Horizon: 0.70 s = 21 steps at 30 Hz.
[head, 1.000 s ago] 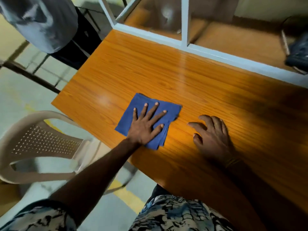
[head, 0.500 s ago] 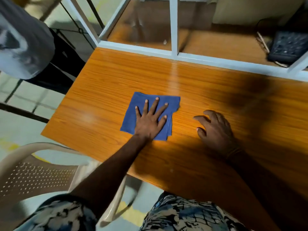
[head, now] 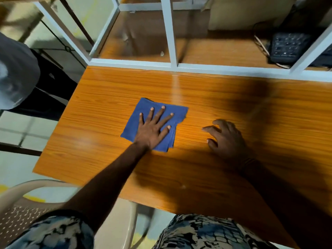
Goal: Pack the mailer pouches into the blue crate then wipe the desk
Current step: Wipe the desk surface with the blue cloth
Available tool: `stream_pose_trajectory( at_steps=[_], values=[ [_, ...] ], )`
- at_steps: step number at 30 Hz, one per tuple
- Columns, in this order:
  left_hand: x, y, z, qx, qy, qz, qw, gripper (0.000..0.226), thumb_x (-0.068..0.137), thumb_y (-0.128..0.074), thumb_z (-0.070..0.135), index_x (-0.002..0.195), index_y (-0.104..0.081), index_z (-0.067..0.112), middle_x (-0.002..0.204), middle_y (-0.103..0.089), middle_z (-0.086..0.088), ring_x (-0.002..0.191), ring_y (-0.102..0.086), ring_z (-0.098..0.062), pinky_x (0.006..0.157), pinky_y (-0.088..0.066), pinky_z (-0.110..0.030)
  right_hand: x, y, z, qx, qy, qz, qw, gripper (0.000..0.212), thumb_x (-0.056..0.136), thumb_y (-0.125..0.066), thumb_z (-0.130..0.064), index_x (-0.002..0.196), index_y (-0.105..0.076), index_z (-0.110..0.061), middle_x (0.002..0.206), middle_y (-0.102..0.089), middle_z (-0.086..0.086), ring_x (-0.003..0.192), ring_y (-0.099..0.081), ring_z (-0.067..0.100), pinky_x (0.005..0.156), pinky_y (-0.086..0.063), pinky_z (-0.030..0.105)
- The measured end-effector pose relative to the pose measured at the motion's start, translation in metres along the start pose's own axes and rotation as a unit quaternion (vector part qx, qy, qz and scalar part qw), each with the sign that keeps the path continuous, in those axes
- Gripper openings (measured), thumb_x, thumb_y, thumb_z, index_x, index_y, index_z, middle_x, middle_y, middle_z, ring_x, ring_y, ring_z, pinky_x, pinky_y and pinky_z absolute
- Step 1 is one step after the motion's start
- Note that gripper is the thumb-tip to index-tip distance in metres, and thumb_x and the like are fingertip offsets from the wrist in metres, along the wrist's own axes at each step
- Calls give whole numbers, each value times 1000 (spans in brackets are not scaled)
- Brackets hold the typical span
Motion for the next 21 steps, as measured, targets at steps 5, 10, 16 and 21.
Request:
stream_pose_trajectory(
  at_steps=[5, 10, 16, 21],
  values=[
    [58, 0, 54, -38, 170, -5, 985, 60, 100, -14, 63, 155, 4, 47, 166, 11, 6, 151, 10, -38, 113, 5, -72, 4, 2, -2, -1, -12, -10, 1000, 50, 79, -49, -43, 127, -60, -38, 134, -51, 6, 123, -45, 33, 93, -41, 46],
    [19, -8, 51, 32, -95, -21, 995, 57, 101, -15, 63, 154, -1, 49, 166, 10, 11, 152, 8, -33, 113, 0, -71, 24, 6, 0, 1, -12, -23, 1000, 50, 82, -44, -47, 129, -57, -37, 138, -48, 6, 126, -42, 32, 99, -39, 48],
    [45, 5, -10, 19, -86, 3, 996, 53, 102, -20, 60, 153, -10, 51, 166, 2, 14, 153, 4, -26, 115, -3, -68, 51, 6, -3, 20, -9, -17, 1000, 50, 78, -49, -44, 126, -60, -35, 135, -50, 7, 123, -44, 34, 96, -39, 47],
    [118, 10, 31, -51, 166, 14, 985, 57, 101, -16, 60, 154, -1, 48, 166, 6, 10, 152, 8, -35, 114, 5, -70, 73, 6, -9, 6, 5, -22, 1000, 50, 81, -47, -46, 129, -55, -39, 138, -45, 4, 126, -41, 32, 98, -40, 46]
  ],
)
Point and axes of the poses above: each hand's wrist, its own x-axis towards the middle knuckle, its own y-axis out of the back of the hand, z = x × y, the point moved 3 cm from there along x, towards the middle knuckle
